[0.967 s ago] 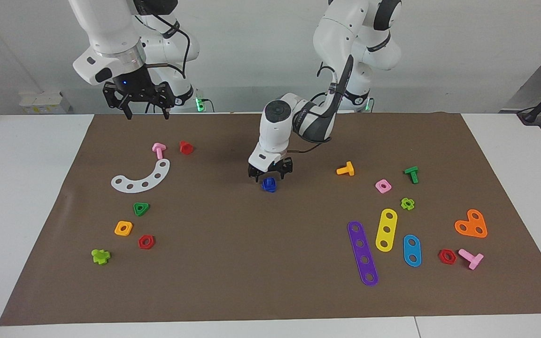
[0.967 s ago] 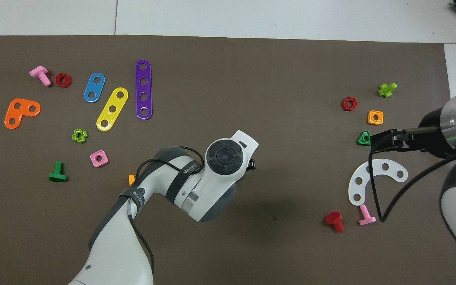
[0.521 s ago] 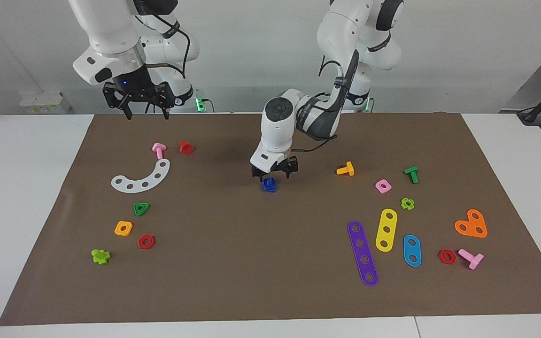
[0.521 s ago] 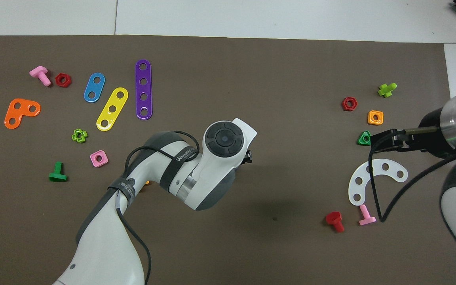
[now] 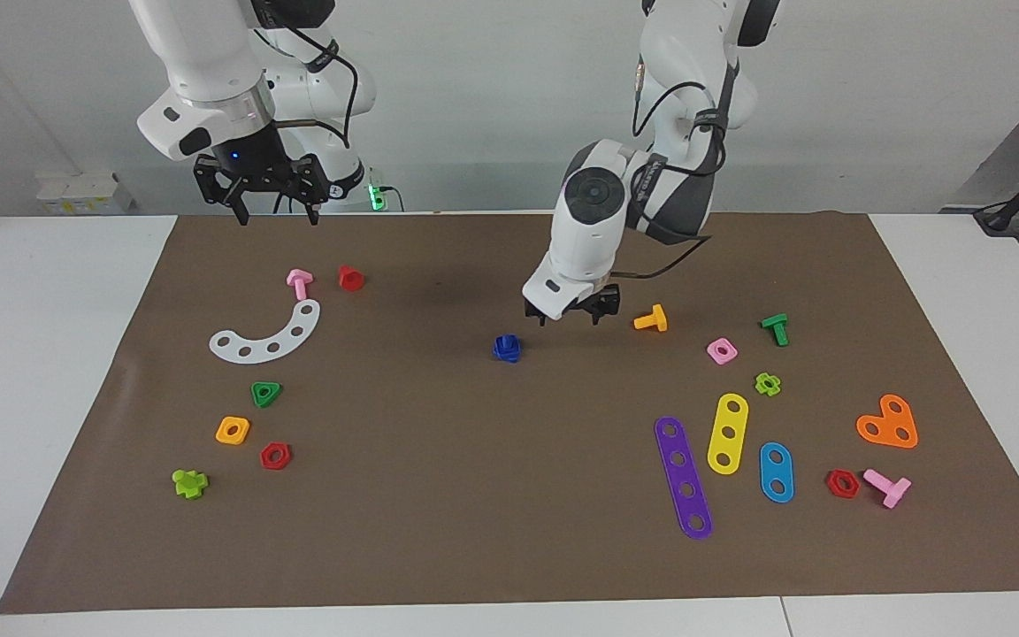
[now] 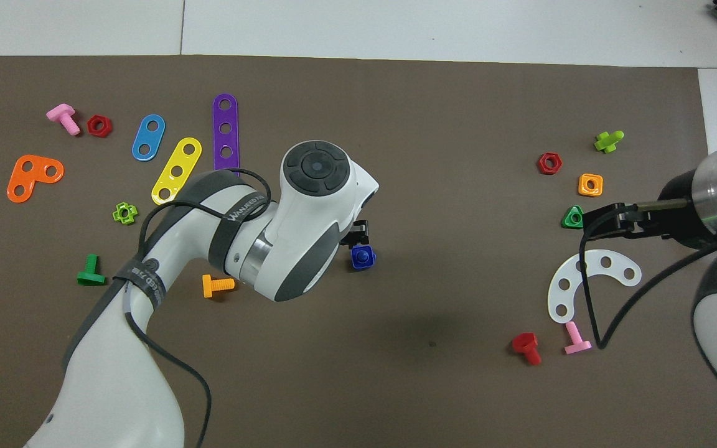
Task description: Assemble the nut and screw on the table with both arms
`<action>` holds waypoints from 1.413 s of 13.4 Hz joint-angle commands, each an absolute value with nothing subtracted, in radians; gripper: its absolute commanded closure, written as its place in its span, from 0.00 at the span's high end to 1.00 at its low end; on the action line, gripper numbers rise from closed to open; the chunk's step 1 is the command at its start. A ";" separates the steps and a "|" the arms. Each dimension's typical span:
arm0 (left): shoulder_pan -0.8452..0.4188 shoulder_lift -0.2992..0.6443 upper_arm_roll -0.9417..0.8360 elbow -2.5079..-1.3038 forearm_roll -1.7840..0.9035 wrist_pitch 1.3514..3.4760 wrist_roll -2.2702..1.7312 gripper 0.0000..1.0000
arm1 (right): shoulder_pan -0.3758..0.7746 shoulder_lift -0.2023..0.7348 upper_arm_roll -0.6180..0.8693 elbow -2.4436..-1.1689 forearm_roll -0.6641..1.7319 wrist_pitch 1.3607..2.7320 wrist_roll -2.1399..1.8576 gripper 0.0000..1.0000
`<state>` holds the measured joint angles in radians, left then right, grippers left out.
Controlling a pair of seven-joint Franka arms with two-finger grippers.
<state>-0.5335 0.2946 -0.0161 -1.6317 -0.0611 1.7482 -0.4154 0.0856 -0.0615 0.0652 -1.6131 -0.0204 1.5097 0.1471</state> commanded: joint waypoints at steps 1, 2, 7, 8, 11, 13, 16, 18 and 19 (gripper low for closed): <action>-0.467 0.218 -0.020 -1.686 -0.080 1.672 -0.304 0.95 | 0.072 -0.069 0.067 -1.620 0.002 1.499 0.114 1.00; -0.439 0.184 -0.020 -1.721 -0.078 1.672 -0.276 0.95 | 0.072 -0.071 0.067 -1.620 0.002 1.499 0.114 1.00; -0.319 0.083 -0.017 -1.854 -0.071 1.663 -0.157 0.94 | 0.072 -0.069 0.067 -1.620 0.002 1.499 0.114 1.00; -0.292 0.063 -0.017 -1.877 -0.068 1.666 -0.134 0.94 | 0.072 -0.069 0.067 -1.620 0.002 1.499 0.114 1.00; -0.218 0.003 -0.015 -1.940 -0.066 1.677 -0.068 0.94 | 0.072 -0.069 0.067 -1.620 0.002 1.499 0.114 1.00; -0.175 -0.026 -0.015 -1.968 -0.060 1.678 -0.051 0.93 | 0.072 -0.069 0.067 -1.620 0.002 1.499 0.114 1.00; -0.127 -0.081 -0.015 -2.019 0.010 1.683 -0.046 0.90 | 0.072 -0.069 0.067 -1.620 0.002 1.497 0.114 1.00; -0.094 -0.110 -0.015 -2.028 0.021 1.697 -0.040 0.90 | 0.072 -0.069 0.067 -1.620 0.002 1.499 0.114 1.00; -0.080 -0.123 -0.015 -2.020 0.021 1.698 -0.032 0.90 | 0.072 -0.069 0.067 -1.620 0.002 1.499 0.114 1.00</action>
<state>-0.1124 -0.0602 -0.0071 -1.9766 -0.0012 1.6682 -0.0527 0.0856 -0.0615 0.0652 -1.6131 -0.0204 1.5097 0.1471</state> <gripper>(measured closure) 0.101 0.000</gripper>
